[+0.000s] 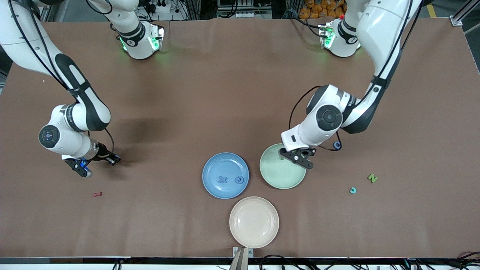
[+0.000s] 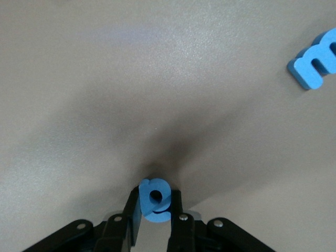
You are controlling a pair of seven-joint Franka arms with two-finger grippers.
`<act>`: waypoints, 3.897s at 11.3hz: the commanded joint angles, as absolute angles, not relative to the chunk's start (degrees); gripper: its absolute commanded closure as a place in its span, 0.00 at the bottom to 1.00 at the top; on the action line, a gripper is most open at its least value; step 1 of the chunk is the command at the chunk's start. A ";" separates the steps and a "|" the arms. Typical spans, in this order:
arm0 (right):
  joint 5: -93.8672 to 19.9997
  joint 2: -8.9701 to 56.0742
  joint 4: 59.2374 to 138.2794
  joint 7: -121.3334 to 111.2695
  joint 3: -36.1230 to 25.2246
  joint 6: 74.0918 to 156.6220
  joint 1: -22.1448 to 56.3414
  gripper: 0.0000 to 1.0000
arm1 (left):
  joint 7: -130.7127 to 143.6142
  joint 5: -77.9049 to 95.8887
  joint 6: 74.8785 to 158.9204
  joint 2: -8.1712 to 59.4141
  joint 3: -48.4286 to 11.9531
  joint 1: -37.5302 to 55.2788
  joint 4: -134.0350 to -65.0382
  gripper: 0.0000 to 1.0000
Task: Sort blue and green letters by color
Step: 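Place the B on the green plate while the right gripper places e, then grasp the green Z with the left gripper while the right gripper grasps E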
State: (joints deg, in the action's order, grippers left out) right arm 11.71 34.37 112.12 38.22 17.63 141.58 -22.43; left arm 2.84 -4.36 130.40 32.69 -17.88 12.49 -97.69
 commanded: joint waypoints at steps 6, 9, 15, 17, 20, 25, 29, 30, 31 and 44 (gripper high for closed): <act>5.83 34.98 101.27 46.04 19.16 135.55 -12.24 1.00 | 5.36 -3.43 129.02 38.85 -14.41 15.03 -89.47 0.00; -4.63 36.38 96.60 49.29 19.16 133.86 -5.74 1.00 | 5.36 -3.60 129.02 37.80 -14.41 13.80 -90.43 0.00; -13.98 44.29 82.03 72.81 18.72 135.61 7.89 1.00 | -8.31 -7.46 129.02 35.86 -16.61 3.27 -94.13 0.00; -14.06 47.27 78.32 79.34 18.72 139.28 10.36 1.00 | -16.48 -7.65 128.94 35.95 -17.22 -0.94 -94.48 0.00; -13.28 47.81 78.84 81.56 18.28 143.96 12.74 0.00 | -27.74 -10.44 129.02 36.47 -17.84 -6.57 -94.66 0.00; 0.84 46.76 83.66 79.55 15.91 139.69 9.95 0.00 | -40.14 -15.91 129.98 38.67 -17.93 -14.14 -94.75 0.00; 3.78 41.33 86.98 57.01 15.91 124.46 0.81 0.00 | -42.27 -19.07 135.86 40.34 -17.93 -17.13 -95.89 0.00; 5.43 38.79 90.40 51.04 15.91 124.54 -1.99 0.00 | -42.36 -19.07 136.57 40.86 -17.93 -17.14 -95.98 0.00; 8.23 37.28 92.88 45.50 15.91 124.63 -5.68 0.00 | -42.28 -19.07 137.28 41.13 -17.93 -17.14 -95.98 0.00; 19.94 33.92 109.69 -14.05 15.91 145.09 -30.58 0.00 | -42.28 -21.27 141.24 44.21 -17.40 -17.05 -96.15 1.00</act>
State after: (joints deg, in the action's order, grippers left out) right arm 16.25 34.69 107.96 -10.21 14.93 142.48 -27.70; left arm -41.51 -19.27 140.51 43.83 -17.38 -16.34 -95.78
